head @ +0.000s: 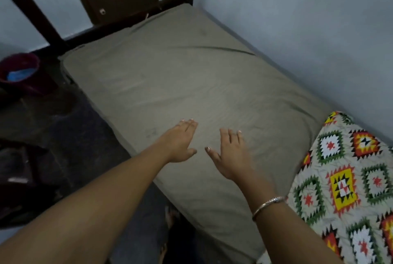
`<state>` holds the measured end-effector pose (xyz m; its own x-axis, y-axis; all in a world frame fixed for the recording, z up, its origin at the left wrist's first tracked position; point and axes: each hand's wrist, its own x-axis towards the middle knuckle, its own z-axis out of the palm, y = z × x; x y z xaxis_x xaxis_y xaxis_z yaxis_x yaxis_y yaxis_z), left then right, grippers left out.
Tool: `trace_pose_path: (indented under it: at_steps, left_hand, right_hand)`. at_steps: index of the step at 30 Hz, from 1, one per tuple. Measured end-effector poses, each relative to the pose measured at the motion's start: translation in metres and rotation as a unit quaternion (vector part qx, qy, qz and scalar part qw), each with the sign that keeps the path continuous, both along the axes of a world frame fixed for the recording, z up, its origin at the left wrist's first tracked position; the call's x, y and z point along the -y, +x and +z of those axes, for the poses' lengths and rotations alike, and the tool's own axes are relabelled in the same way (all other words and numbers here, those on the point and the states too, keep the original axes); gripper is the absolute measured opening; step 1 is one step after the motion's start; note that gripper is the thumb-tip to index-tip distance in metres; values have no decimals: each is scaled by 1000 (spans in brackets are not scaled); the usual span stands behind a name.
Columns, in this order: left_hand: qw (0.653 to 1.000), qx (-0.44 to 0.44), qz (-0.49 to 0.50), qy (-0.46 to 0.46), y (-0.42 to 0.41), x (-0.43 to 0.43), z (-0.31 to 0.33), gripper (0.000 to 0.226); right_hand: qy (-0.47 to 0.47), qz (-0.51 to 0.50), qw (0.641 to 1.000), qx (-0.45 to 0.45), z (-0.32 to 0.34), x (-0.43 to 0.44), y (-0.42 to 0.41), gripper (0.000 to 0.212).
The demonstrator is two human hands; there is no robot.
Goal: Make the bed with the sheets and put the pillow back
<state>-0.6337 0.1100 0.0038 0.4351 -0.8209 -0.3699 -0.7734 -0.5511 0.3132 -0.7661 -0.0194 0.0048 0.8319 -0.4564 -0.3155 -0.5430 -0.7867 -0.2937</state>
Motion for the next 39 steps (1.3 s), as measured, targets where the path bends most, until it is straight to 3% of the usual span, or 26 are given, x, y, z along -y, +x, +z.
trace_pose_path:
  at_steps: [10,16,20,25,31,39]
  left_hand:
    - [1000,4,-13,14,198,87,-32,87]
    - [989,-64,92,-95,308,152,-71,85]
    - [993,-54,36,-100,402,200,-107,85]
    - [981,9,-193,27,520,257,-154,84]
    - [976,2,-211,-54,604,332,-217,69]
    - [960,4,-253,-116,616,427,-278,57]
  right_hand:
    - [47,-76,996,8,-34,72,211,76]
    - [26,-105,994,-7,-59,115,299,76]
    - [9,-181,983,-14,-93,144,366,78]
    - [27,-255,966,-21,-146,181,453,78]
    - [10,-285,958,29,-207,226,532,72]
    - [-86,-302,948,51,-273,313,578,74]
